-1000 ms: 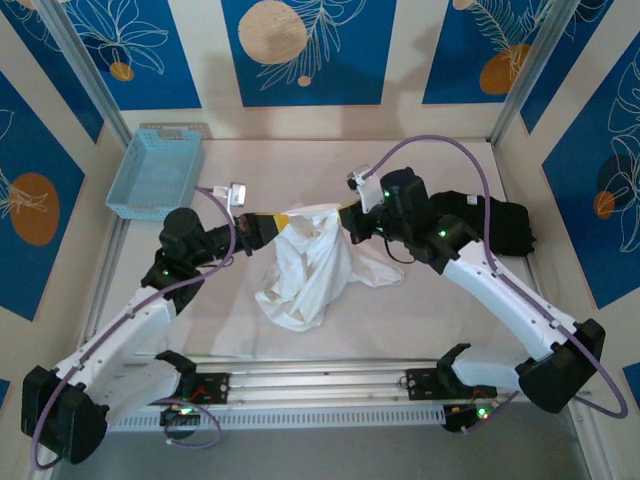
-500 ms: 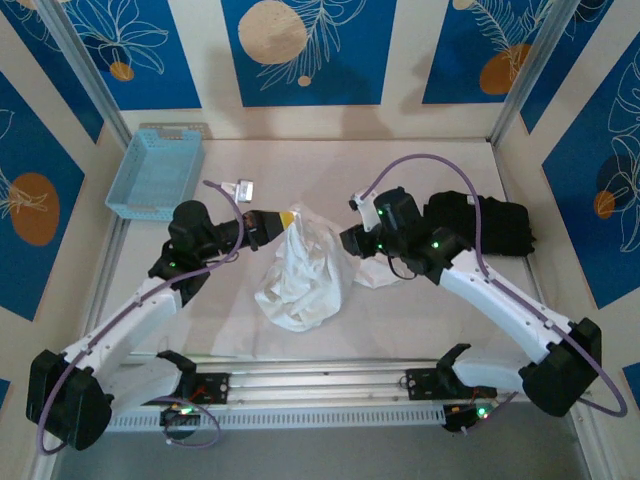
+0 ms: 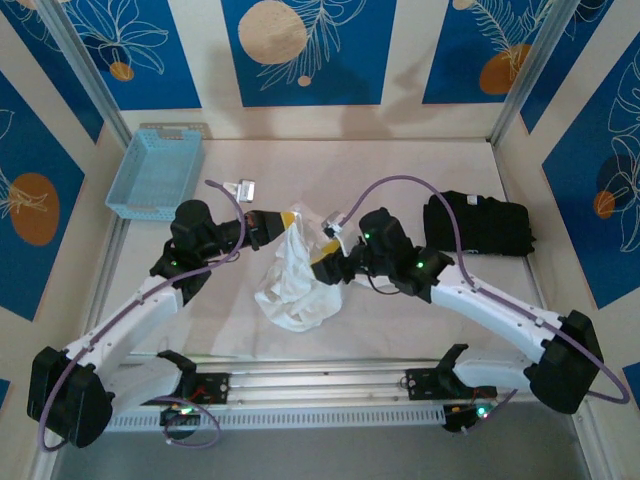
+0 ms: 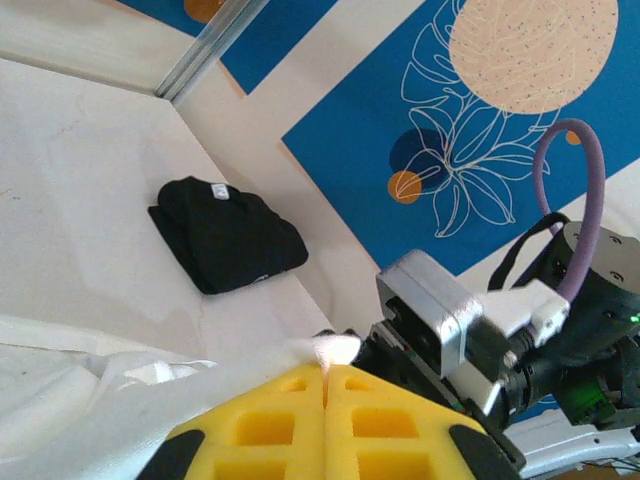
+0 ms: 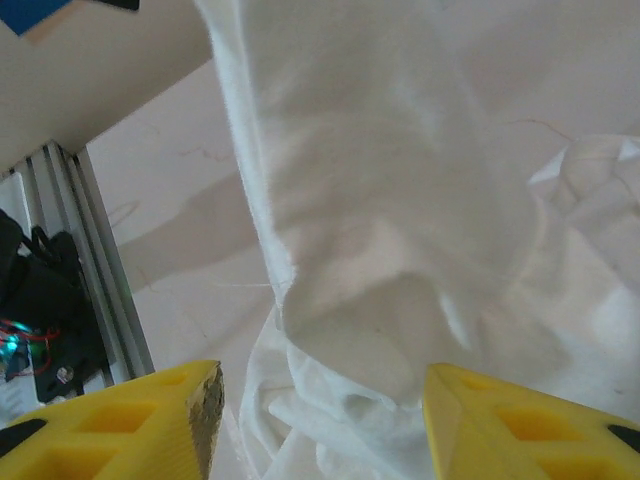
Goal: Fold the inside-out t-shirt
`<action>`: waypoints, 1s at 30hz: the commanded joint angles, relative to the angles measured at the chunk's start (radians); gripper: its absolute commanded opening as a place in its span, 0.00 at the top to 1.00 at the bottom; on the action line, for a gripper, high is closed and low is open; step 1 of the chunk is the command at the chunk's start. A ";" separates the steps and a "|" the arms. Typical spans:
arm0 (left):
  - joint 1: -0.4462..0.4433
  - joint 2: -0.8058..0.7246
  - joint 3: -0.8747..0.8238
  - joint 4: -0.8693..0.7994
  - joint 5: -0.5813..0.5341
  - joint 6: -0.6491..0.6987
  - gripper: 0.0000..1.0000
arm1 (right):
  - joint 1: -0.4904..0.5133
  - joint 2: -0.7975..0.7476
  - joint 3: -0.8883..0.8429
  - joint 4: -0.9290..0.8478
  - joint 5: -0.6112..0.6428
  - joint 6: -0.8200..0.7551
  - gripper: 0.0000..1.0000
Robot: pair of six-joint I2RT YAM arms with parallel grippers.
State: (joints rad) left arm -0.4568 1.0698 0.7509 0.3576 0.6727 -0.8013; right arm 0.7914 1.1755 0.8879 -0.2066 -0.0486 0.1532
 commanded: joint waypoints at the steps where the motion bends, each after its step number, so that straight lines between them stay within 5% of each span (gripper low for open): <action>1: -0.011 -0.013 0.041 0.004 0.010 0.032 1.00 | 0.014 0.037 0.008 0.031 0.027 -0.052 0.45; 16: -0.011 -0.016 0.035 -0.020 0.005 0.059 1.00 | 0.023 0.040 0.072 0.042 0.055 -0.032 0.60; 25: -0.011 -0.014 0.028 -0.036 0.003 0.077 1.00 | 0.006 0.039 0.104 0.001 0.090 -0.025 0.95; 30: -0.002 -0.038 0.044 -0.145 -0.053 0.154 1.00 | -0.046 -0.036 0.137 -0.105 0.078 -0.033 1.00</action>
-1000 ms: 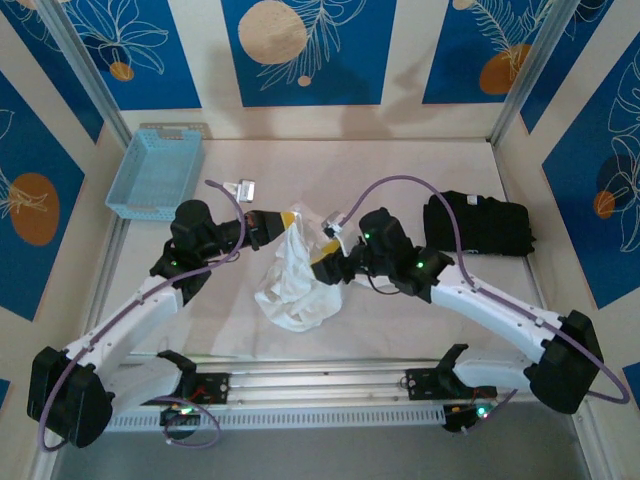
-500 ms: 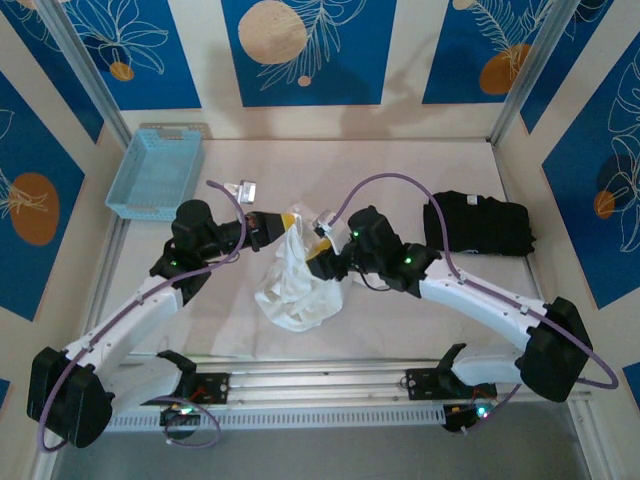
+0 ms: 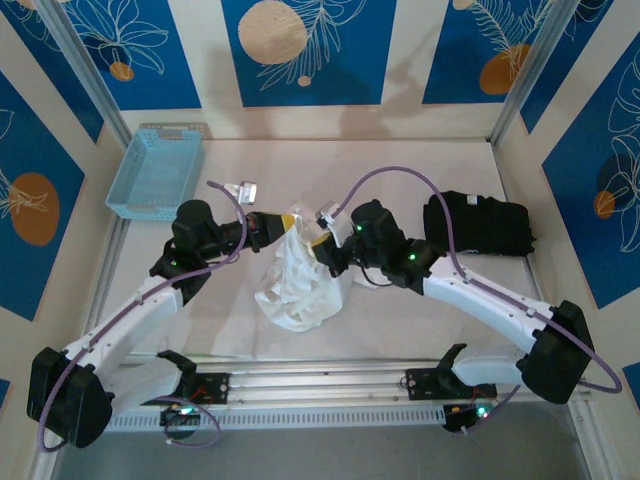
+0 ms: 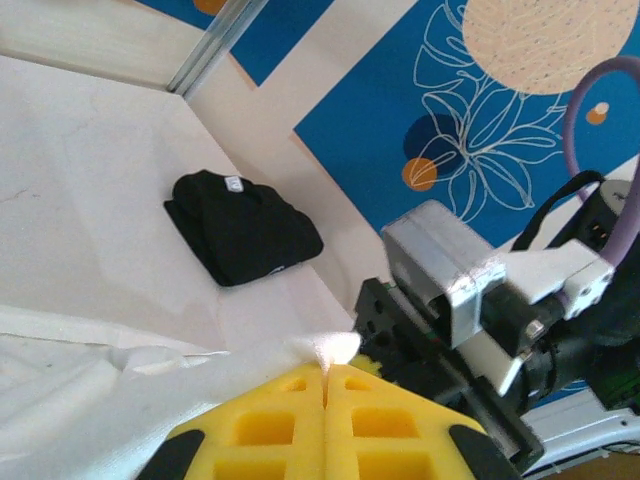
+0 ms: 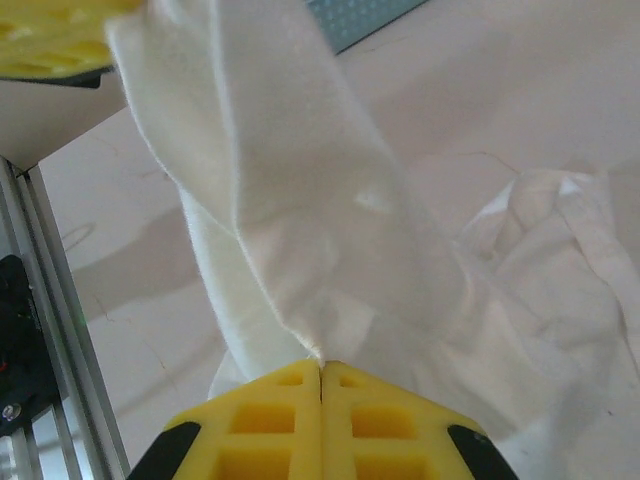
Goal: Fold the inside-out t-shirt
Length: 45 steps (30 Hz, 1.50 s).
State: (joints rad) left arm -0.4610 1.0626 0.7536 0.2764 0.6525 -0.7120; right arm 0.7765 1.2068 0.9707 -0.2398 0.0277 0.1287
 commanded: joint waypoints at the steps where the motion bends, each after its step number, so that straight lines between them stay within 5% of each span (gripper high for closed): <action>1: 0.009 -0.037 0.046 -0.085 -0.039 0.078 1.00 | -0.060 -0.090 0.061 -0.092 -0.035 0.005 1.00; 7: 0.064 -0.082 0.038 -0.175 -0.095 0.132 1.00 | -0.253 -0.141 0.049 -0.066 -0.370 0.197 1.00; 19: 0.059 -0.096 -0.007 -0.347 -0.269 0.230 1.00 | -0.362 -0.091 0.012 0.102 -0.601 0.418 1.00; 26: 0.054 -0.119 0.009 -0.425 -0.341 0.289 1.00 | -0.364 -0.107 0.082 -0.127 -0.418 0.270 1.00; 31: -0.012 -0.064 0.040 -0.479 -0.439 0.354 1.00 | -0.294 -0.080 0.036 0.025 -0.535 0.298 1.00; 38: -0.063 -0.034 0.022 -0.424 -0.462 0.359 1.00 | -0.204 -0.002 0.055 0.032 -0.422 0.257 1.00; 41: -0.064 -0.052 0.032 -0.410 -0.398 0.334 1.00 | -0.085 0.014 0.042 -0.019 -0.208 0.110 0.88; 45: -0.064 -0.091 0.061 -0.415 -0.311 0.304 1.00 | 0.012 0.059 0.005 0.068 -0.164 0.060 0.71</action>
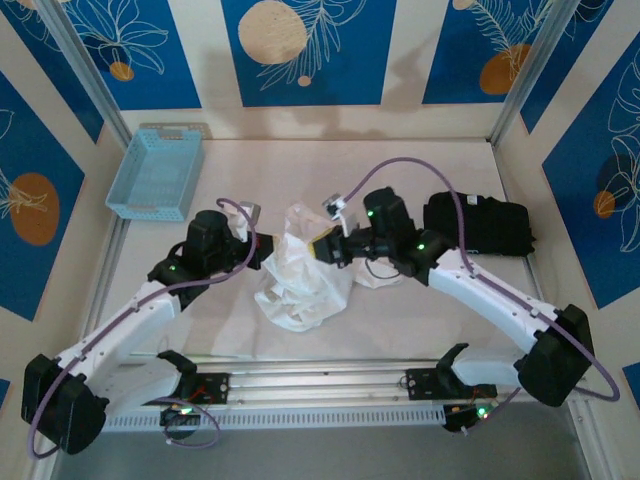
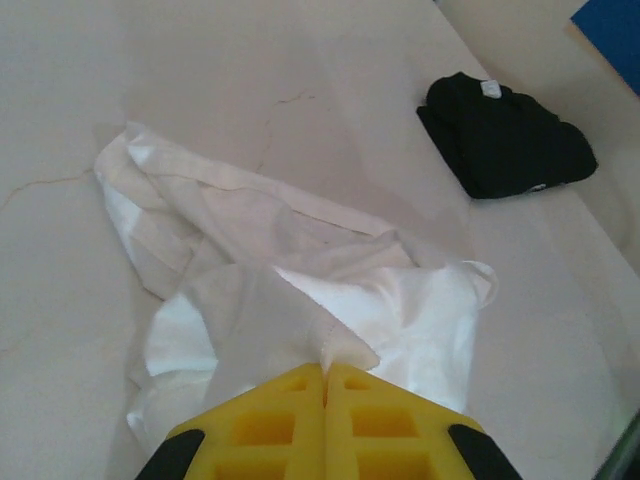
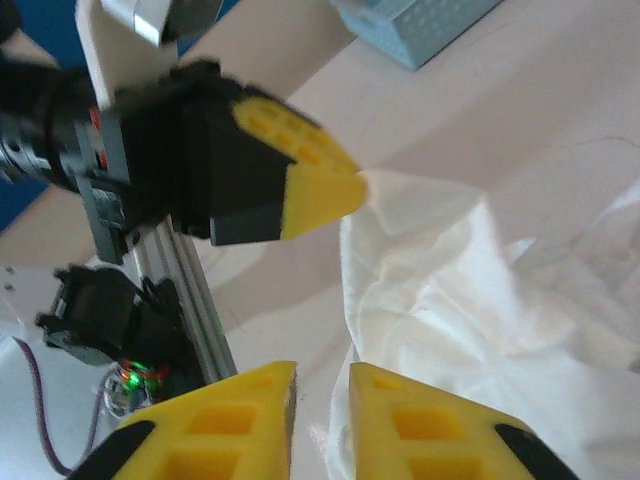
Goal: Fold the inside-out t-shirt
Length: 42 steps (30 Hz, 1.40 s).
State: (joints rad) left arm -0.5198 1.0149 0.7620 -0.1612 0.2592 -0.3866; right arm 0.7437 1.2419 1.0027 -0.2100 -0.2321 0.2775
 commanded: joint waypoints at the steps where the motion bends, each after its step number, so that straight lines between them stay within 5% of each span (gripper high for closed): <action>1: -0.005 -0.054 0.058 0.022 0.099 -0.027 1.00 | 0.068 0.038 -0.036 0.079 0.093 -0.098 0.68; 10: -0.006 -0.103 0.071 0.022 0.141 -0.051 1.00 | 0.102 0.185 0.000 0.193 0.133 -0.102 0.57; 18: -0.008 -0.099 0.068 0.022 0.141 -0.041 1.00 | 0.079 0.188 0.018 0.145 0.196 -0.108 0.65; 31: -0.008 -0.095 0.071 0.019 0.132 -0.032 1.00 | 0.025 0.127 -0.023 0.143 0.052 -0.123 0.63; 42: -0.007 -0.096 0.067 0.025 0.138 -0.036 1.00 | 0.022 0.166 -0.012 0.142 0.064 -0.111 0.67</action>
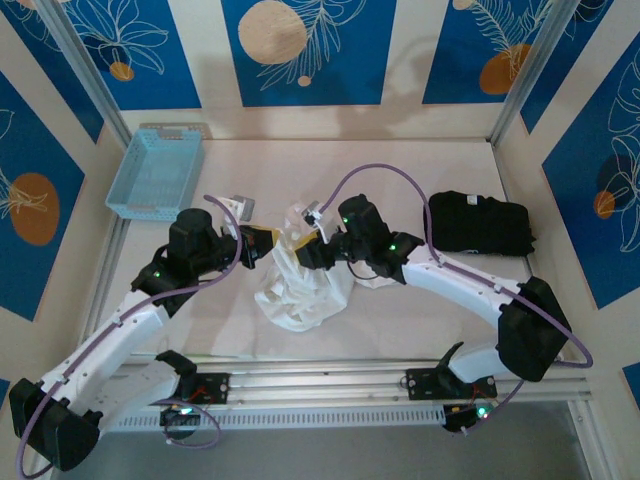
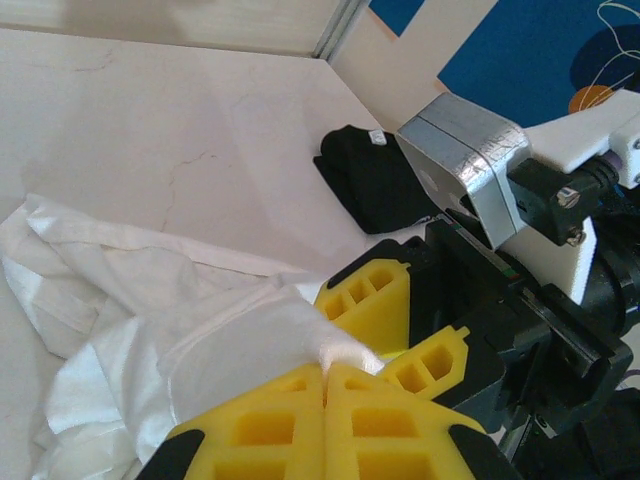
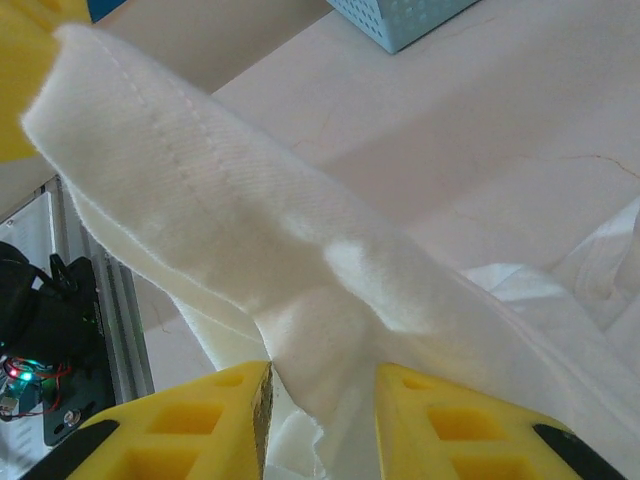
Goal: Fold the inside-out t-shirt
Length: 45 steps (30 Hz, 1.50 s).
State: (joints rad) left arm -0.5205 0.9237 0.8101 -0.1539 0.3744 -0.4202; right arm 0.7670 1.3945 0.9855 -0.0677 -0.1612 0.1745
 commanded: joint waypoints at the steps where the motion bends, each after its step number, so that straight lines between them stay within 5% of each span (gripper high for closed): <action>1: -0.007 -0.005 0.018 0.017 0.022 -0.005 1.00 | -0.001 0.017 0.009 0.000 -0.007 -0.007 0.66; 6: -0.007 -0.006 0.017 0.019 0.023 -0.004 1.00 | -0.001 0.035 0.022 0.006 0.016 -0.012 0.68; 12: -0.005 -0.010 0.003 0.003 -0.086 0.007 1.00 | -0.025 -0.031 0.012 -0.008 -0.022 0.017 0.99; 18: -0.005 0.049 -0.029 0.014 -0.312 0.052 1.00 | -0.058 -0.101 0.006 0.050 -0.210 0.187 1.00; 24: -0.005 0.088 -0.056 0.012 -0.337 0.067 0.98 | -0.062 -0.081 0.015 0.103 -0.216 0.324 1.00; 35: -0.032 -0.030 -0.148 -0.062 -0.298 -0.017 0.62 | -0.063 0.004 0.021 0.180 -0.192 0.419 1.00; 45: -0.104 0.033 -0.144 0.011 -0.243 -0.105 0.75 | -0.064 0.011 0.027 0.174 -0.181 0.414 1.00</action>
State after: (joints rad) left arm -0.6189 0.9356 0.6636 -0.1696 0.1097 -0.4866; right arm 0.7063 1.4048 0.9855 0.0925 -0.3443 0.5781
